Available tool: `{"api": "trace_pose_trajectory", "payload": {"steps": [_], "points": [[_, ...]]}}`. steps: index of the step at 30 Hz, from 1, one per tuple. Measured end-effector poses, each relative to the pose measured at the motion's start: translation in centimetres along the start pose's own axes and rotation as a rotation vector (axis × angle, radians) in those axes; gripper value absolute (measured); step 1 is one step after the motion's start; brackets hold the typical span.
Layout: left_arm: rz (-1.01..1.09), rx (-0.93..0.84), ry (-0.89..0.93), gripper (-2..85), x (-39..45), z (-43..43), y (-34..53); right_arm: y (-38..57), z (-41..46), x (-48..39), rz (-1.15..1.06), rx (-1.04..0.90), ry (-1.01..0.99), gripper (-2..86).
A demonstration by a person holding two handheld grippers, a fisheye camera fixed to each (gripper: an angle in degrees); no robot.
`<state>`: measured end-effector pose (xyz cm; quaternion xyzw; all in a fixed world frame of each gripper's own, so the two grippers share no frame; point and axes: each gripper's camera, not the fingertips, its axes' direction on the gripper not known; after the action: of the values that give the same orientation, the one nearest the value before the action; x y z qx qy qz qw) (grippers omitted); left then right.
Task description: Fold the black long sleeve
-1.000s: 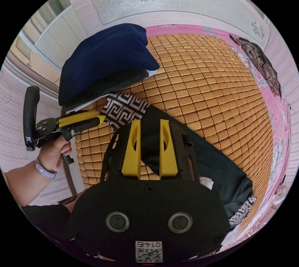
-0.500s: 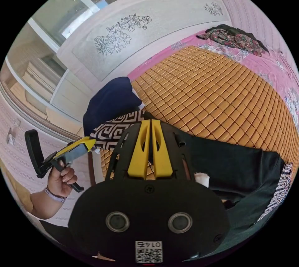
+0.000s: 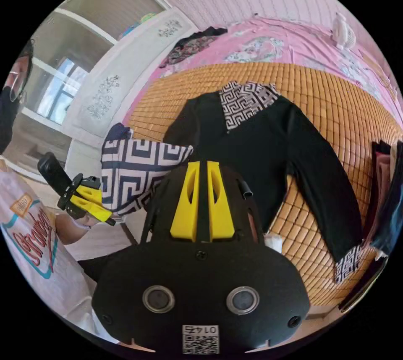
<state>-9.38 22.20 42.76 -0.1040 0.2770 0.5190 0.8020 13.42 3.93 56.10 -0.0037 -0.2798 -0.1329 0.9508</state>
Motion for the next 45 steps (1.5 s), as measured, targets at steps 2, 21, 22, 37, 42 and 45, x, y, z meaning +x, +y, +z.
{"api": "trace_pose_trajectory", "payload": {"steps": [2,21,22,37,42,45], "points": [[0.000,-0.161,0.017,-1.0,0.8,5.4,0.4,5.5,-0.6,4.1,0.132,-0.095,0.068,3.7],[0.068,-0.605,0.112,4.9,3.5,24.2,-3.5,15.5,-6.5,7.4,0.461,0.073,-0.106,9.1],[0.064,-0.615,0.130,5.1,3.6,24.7,-3.6,15.8,-6.9,7.4,0.459,0.061,-0.066,8.8],[0.179,-0.504,-0.067,5.3,-0.9,28.4,-17.2,22.6,-17.6,17.0,0.862,0.330,0.563,13.0],[0.362,-0.463,-0.203,6.2,-0.6,32.6,-23.4,23.8,-17.5,18.9,0.902,0.293,0.620,12.3],[0.415,-0.452,-0.262,7.4,-0.3,35.8,-26.1,25.1,-17.2,19.1,0.907,0.312,0.556,10.5]]}}
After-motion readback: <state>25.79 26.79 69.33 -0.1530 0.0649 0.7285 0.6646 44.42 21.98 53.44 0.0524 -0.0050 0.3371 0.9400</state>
